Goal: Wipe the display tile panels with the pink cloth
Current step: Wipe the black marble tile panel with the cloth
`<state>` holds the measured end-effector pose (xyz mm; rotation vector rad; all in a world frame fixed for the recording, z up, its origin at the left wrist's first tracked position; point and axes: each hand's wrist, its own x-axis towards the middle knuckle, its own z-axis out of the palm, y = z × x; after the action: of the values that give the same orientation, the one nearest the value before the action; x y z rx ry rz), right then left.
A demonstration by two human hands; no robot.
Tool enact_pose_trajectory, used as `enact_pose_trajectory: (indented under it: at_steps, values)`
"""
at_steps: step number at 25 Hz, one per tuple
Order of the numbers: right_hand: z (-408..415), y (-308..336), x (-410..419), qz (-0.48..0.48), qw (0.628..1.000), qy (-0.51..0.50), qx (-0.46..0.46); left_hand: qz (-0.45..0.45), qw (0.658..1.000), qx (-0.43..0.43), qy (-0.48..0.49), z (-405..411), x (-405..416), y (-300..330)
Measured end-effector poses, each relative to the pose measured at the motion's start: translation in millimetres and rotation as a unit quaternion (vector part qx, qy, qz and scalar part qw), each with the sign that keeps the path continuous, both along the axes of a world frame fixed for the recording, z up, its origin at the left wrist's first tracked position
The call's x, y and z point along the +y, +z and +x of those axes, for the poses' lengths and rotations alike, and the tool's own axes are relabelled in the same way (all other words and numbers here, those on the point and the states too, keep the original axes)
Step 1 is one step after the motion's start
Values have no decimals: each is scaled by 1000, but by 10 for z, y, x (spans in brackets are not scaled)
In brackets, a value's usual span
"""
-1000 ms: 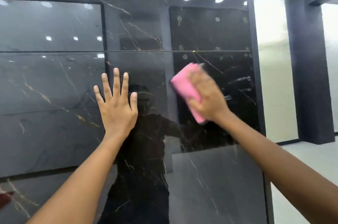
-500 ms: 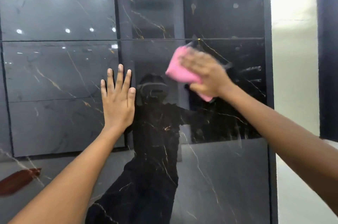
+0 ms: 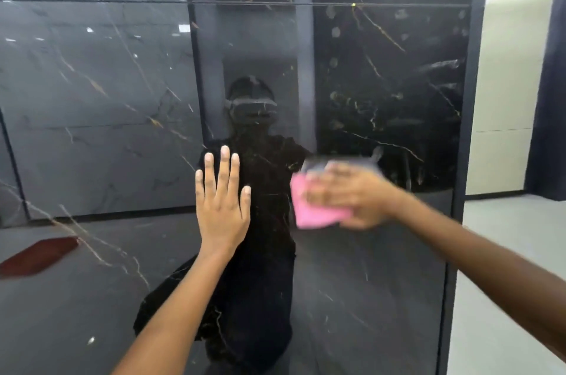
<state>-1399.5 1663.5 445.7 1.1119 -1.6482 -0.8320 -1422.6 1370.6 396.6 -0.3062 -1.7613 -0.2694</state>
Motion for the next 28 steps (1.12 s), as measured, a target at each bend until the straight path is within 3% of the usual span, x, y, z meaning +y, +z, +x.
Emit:
enact_pose_trajectory:
  at_steps: [1,2,3,4,5,6,8,9,12,13,14,16,18,19,20,23,25,27,28]
  values:
    - [-21,286,73,-157,987,13,19,4,1000,0,-4,-3,-10,-87]
    - [2,502,74,-343,938,32,28,10,1000,1,-8,-2,-8,-202]
    - [2,567,-49,-506,860,44,38,14,1000,0,-14,-6,-1,-343]
    - [-35,459,-266,-607,792,61,41,15,1000,-2,-19,-9,6,-497]
    - [-88,208,-516,-623,777,75,51,10,1000,-4,-25,-14,2,-639]
    - [-122,-140,-744,-557,825,81,45,4,999,-4,-32,-18,-9,-743]
    - [-120,-959,-974,-322,946,47,-8,-7,999,-4,-43,-41,-43,-816]
    - [-85,-1376,-953,-211,977,6,-34,-10,999,-12,-49,-47,-66,-841]
    - [130,-1942,-659,46,990,-61,-114,-1,997,-56,-60,29,-138,-1177]
    - [141,-1848,-507,68,991,-36,-110,2,995,-72,-64,70,-149,-1404]
    - [140,-1648,-347,20,995,-21,-100,4,994,-85,-72,116,-159,-1662]
    - [73,-1079,-44,-229,972,-16,-41,8,992,-96,-77,158,-172,-2110]
    - [32,-749,77,-529,848,3,13,27,991,-110,-70,135,-131,-2299]
    - [5,-858,21,-611,791,4,18,36,991,-109,-67,122,-108,-2318]
    - [-10,-1168,-67,-632,775,-12,22,41,991,-107,-66,98,-92,-2347]
    - [149,-2685,-341,-510,852,-100,-66,32,994,-89,-60,29,-110,-2410]
    - [370,-3470,-329,-434,873,-174,-141,27,994,-81,-69,9,-127,-2451]
    - [384,-3388,-254,-402,892,-151,-144,20,995,-74,-61,6,-128,-2460]
    - [315,-3074,-274,-430,888,-106,-122,20,995,-75,-58,1,-121,-2455]
